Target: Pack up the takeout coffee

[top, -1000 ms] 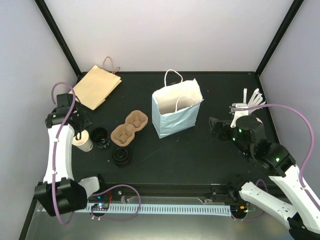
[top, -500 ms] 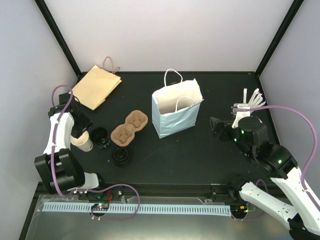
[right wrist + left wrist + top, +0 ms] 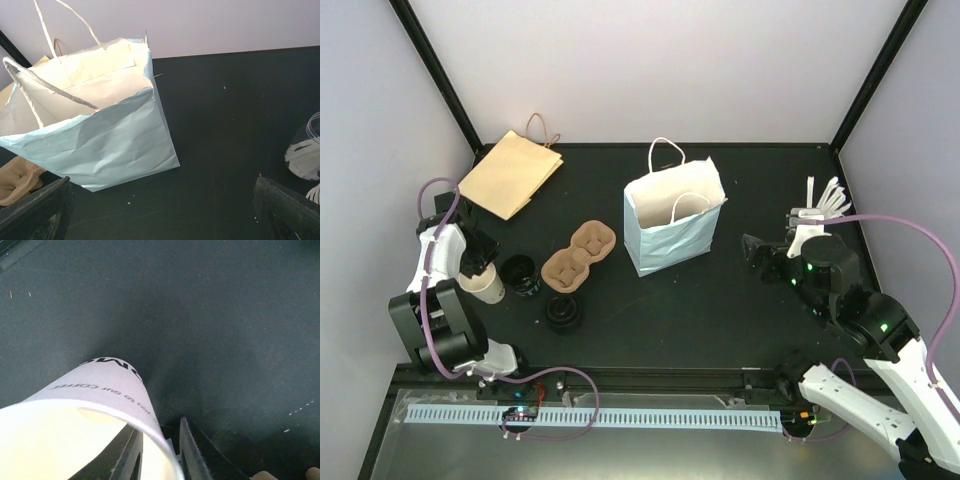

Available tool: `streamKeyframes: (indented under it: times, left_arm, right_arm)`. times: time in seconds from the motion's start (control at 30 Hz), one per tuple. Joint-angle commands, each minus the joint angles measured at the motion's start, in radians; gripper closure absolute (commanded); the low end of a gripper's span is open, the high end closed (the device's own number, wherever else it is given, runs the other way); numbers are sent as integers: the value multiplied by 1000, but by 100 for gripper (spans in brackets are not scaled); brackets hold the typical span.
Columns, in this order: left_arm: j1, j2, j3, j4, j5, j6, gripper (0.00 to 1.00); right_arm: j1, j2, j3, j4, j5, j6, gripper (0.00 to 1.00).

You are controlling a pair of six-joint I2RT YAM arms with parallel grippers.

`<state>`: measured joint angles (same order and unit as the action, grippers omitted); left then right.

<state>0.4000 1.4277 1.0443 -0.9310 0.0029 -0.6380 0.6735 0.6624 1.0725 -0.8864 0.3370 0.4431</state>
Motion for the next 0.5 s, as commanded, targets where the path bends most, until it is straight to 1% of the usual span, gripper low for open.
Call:
streamKeyframes:
  times: [0.0,0.1,0.13,0.27,0.4,0.47]
  left_arm:
    - [17,8,16,1,-19,-41,83]
    - [27,-17,24,-27,-49,-52,95]
    - [29,-29,27,-36,-57,-54,98]
    - [33,-90,67,-95,-122,-46,98]
    - [33,-166,150,-175,-178,-27,98]
    - [31,-208,197,-198,-181,-22,98]
  right_arm:
    - [-3,-14,4,3,6,-9,0]
    - [-3,-19,6,-1,10,-9,0]
    - [-3,-21,5,-3,11,-9,0]
    - [-4,-21,8,-8,10,-10,0]
    - [-5,-21,12,-9,9,-10,0]
    - [-3,-19,14,-9,5,-9,0]
